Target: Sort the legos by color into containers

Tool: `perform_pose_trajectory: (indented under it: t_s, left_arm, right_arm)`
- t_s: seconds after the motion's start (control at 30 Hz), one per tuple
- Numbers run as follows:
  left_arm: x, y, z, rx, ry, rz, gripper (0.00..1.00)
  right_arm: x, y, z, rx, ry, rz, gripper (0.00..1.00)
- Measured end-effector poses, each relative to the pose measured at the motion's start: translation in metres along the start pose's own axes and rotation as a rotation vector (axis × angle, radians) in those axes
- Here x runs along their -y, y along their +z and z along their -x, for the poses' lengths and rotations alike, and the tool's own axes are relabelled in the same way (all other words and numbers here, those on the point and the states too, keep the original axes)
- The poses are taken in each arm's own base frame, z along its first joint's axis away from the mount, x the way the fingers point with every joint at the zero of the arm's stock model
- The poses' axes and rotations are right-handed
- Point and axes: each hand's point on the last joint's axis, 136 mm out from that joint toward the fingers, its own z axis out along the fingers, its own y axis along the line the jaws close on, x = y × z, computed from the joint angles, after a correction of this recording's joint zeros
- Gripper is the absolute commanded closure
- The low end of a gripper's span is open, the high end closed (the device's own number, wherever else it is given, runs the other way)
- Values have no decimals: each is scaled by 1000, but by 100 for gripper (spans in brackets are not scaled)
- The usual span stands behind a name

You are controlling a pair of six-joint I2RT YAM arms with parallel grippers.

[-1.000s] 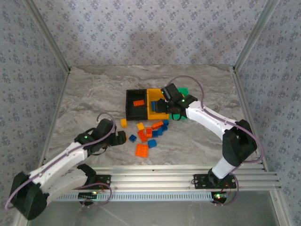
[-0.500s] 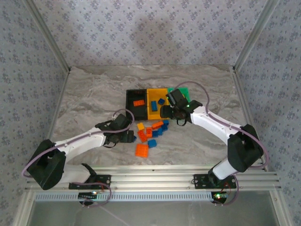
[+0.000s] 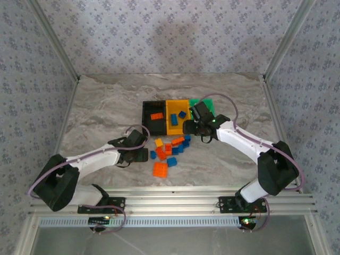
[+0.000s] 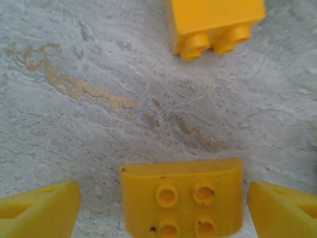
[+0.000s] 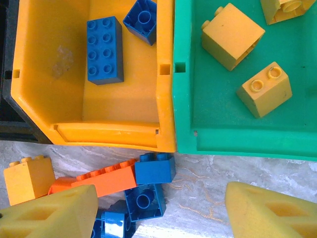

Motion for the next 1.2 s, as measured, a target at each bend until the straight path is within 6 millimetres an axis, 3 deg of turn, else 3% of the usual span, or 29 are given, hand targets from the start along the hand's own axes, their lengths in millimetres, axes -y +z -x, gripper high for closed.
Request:
perform_pose_trajectory:
  t_s: [0.37,0.7,0.97,1.2]
  left_arm:
    - [4,6,-3,-10,3,-1,25]
    - [7,6,-4,1,4,9,22]
    - [10,7,-5,10,5,14,37]
    - [10,4,-4,14,0,10,41]
  right_arm:
    - [4,-8,5,24,23,5,30]
    - [9,-6,3,21,35,-1,29]
    - [8,-6,4,25,37,1,30]
    - [11,-8,5,32,44,0,30]
